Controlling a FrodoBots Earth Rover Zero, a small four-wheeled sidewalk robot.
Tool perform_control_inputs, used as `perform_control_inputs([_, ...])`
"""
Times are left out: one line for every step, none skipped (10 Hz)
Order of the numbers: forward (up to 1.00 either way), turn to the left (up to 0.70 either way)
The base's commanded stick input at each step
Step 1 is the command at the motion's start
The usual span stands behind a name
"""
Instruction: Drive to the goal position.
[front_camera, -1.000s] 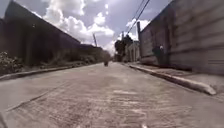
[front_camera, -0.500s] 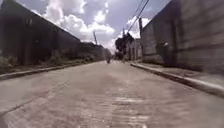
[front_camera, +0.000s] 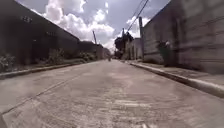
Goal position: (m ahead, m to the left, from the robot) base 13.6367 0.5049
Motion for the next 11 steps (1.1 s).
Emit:
perform_control_inputs([0.79,0.0])
perform_control_inputs([0.85,0.0])
perform_control_inputs([0.85,0.0])
perform_control_inputs([0.85,0.0])
perform_control_inputs([0.85,0.0])
perform_control_inputs([0.85,0.0])
perform_control_inputs([0.85,0.0])
perform_control_inputs([0.85,-0.01])
perform_control_inputs([0.85,-0.15])
perform_control_inputs([0.85,-0.28])
perform_control_inputs([0.85,-0.31])
